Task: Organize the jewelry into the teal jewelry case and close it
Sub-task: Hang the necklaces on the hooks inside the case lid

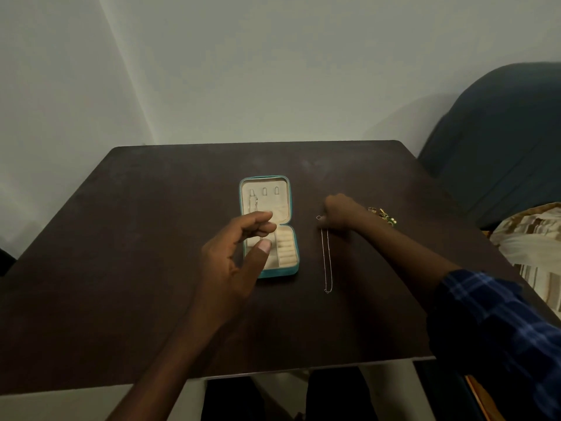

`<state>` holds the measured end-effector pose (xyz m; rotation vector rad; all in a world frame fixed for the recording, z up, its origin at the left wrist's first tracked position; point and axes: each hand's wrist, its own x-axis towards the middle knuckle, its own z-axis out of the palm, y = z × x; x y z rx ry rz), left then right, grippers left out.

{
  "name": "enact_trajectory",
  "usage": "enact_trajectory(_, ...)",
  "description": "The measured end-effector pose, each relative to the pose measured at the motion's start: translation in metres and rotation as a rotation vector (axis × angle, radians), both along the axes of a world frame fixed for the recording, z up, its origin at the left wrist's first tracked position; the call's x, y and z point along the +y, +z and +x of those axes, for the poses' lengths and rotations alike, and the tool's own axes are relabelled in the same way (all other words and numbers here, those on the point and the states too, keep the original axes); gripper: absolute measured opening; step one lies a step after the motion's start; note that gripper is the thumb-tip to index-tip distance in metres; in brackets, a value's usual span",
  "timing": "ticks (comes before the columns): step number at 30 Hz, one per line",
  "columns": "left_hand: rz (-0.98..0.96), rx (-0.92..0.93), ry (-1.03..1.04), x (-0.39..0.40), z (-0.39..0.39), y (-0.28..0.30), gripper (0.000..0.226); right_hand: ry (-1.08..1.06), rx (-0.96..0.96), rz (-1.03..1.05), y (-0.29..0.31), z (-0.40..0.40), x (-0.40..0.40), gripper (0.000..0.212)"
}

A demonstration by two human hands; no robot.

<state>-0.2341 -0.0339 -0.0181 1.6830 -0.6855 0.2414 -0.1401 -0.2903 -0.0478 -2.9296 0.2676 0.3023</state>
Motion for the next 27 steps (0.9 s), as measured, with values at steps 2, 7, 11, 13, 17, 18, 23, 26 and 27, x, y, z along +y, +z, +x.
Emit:
enact_trajectory(2, -0.005, 0.007, -0.004, -0.001, -0.002, 0.000, 0.030, -0.008, -0.017, 0.046, 0.002, -0.003, -0.005, 0.031)
enact_trajectory(7, -0.045, 0.052, -0.031, -0.006, -0.003, 0.002, 0.030, -0.024, -0.158, 0.285, 0.021, -0.022, -0.016, 0.035)
enact_trajectory(11, -0.099, 0.119, -0.062, -0.017, -0.007, 0.003, 0.029, -0.018, -0.203, 0.614, 0.046, -0.044, -0.019, 0.025)
enact_trajectory(13, -0.124, 0.152, -0.056, -0.024, -0.009, 0.004, 0.026, -0.027, -0.198, 0.799, 0.059, -0.053, -0.017, 0.027)
enact_trajectory(17, -0.123, 0.211, -0.015, -0.046, -0.009, 0.012, 0.022, -0.079, -0.200, 1.087, 0.082, -0.069, -0.009, 0.028)
enact_trajectory(18, -0.094, 0.232, 0.008, -0.053, -0.008, 0.016, 0.023, -0.088, -0.207, 1.143, 0.088, -0.073, -0.007, 0.025)
enact_trajectory(23, 0.049, 0.317, -0.054, -0.078, -0.001, 0.044, 0.041, -0.031, -0.187, 1.258, 0.132, -0.099, 0.009, 0.023)
enact_trajectory(26, -0.006, 0.385, -0.181, -0.089, -0.004, 0.063, 0.042, 0.014, -0.214, 1.262, 0.159, -0.113, 0.018, 0.024)
enact_trajectory(27, -0.049, 0.408, -0.243, -0.091, -0.005, 0.069, 0.037, 0.029, -0.229, 1.266, 0.167, -0.118, 0.019, 0.025)
